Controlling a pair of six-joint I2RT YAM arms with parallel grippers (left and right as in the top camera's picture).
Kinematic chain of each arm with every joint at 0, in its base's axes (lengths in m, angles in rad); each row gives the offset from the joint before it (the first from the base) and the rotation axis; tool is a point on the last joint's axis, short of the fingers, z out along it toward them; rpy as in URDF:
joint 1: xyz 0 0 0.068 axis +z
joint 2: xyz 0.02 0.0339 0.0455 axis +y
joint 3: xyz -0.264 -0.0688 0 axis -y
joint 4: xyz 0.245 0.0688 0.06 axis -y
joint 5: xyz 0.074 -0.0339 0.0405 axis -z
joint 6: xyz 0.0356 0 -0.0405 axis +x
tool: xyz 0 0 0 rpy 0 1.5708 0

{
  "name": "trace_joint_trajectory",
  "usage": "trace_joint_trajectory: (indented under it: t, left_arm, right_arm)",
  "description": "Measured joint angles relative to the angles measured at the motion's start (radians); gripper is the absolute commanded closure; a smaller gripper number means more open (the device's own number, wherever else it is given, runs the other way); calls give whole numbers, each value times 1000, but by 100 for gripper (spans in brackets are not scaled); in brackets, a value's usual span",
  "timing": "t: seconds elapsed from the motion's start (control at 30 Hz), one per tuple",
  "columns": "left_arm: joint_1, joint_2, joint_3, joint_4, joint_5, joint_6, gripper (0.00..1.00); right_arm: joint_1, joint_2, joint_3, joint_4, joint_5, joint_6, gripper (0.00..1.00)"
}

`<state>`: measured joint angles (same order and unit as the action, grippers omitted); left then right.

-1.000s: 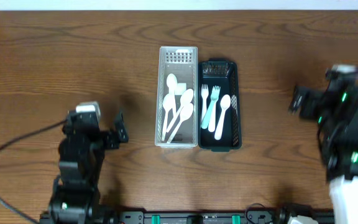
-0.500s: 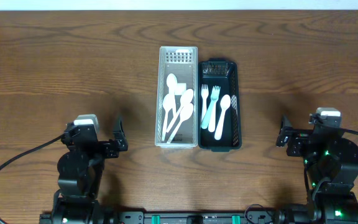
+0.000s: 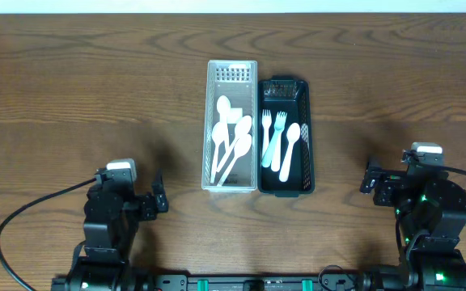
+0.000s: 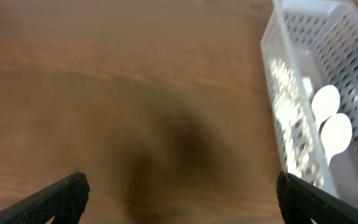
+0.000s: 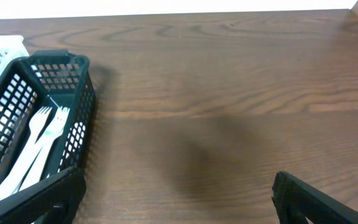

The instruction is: Pack container

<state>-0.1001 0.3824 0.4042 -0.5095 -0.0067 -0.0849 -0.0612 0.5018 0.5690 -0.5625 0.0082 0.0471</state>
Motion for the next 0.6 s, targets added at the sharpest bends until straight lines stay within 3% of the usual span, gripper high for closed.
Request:
trace_joint_trajectory:
  t: [0.17,0.4,0.6]
  left_arm:
    - [0,0,0,-81,0,0,2]
    - [0,2,0,-168,0,0,2]
    - [0,2,0,-201,0,0,2]
  right_arm:
    - [1,-21,-67,149,-15,-3,1]
    - [58,-173,-322,491,-15,-7,1]
    - [98,-279,-402,542,19,-20,1]
